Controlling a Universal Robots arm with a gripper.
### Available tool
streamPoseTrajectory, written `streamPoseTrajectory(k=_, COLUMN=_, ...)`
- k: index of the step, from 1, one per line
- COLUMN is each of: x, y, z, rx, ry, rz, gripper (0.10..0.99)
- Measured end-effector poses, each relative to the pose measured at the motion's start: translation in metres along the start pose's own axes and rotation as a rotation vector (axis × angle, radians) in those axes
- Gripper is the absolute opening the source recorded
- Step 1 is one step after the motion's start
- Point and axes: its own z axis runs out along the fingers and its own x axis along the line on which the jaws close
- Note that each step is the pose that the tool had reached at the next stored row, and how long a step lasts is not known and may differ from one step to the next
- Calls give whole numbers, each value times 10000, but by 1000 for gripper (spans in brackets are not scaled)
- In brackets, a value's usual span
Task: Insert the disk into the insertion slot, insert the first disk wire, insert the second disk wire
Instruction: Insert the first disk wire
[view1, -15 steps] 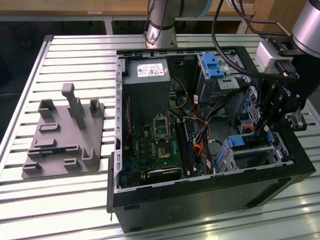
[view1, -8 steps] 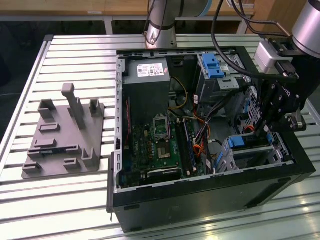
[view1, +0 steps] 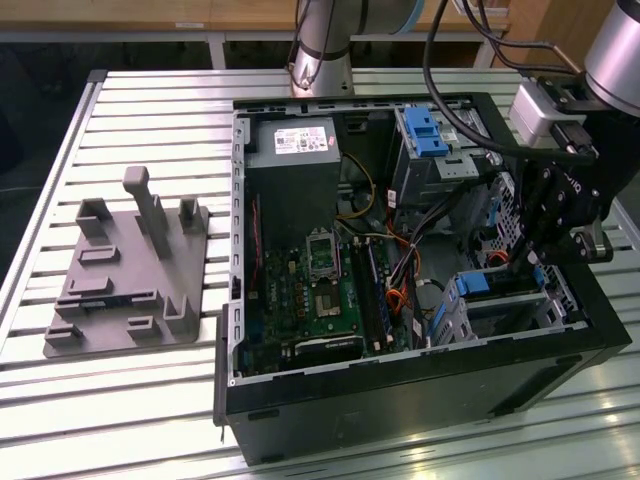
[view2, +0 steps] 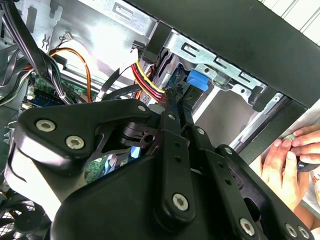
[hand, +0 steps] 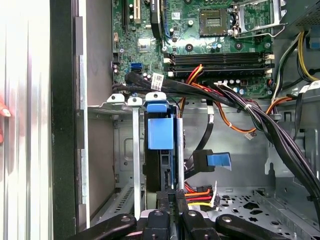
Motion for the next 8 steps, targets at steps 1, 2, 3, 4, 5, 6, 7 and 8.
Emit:
streamPoseTrajectory(k=1, x=0, y=-3, z=1, rx=-1, ry=0, rz=0, gripper=165)
streamPoseTrajectory(k=2, x=-1, y=-5, z=2, rx=0, ry=-1, rz=-1, gripper=165)
streamPoseTrajectory(k=3, x=-1, y=-7, z=3, rx=0, ry=0, rz=0, gripper=165)
streamPoseTrajectory(k=4, x=0, y=-8, z=5, rx=0, ry=0, rz=1, gripper=165)
streamPoseTrajectory(k=5, x=-1, y=-9, z=9, rx=0, ry=-1, rz=1, gripper=165)
streamPoseTrajectory(k=6, x=-1, y=-9, z=13, rx=0, ry=-2, rz=0, gripper=165)
streamPoseTrajectory(k=7, x=-1, y=-9, z=15, rx=0, ry=-2, rz=0, gripper=165)
streamPoseTrajectory(k=8, x=-1, y=-10, z=17, rx=0, ry=-4, rz=0, gripper=165)
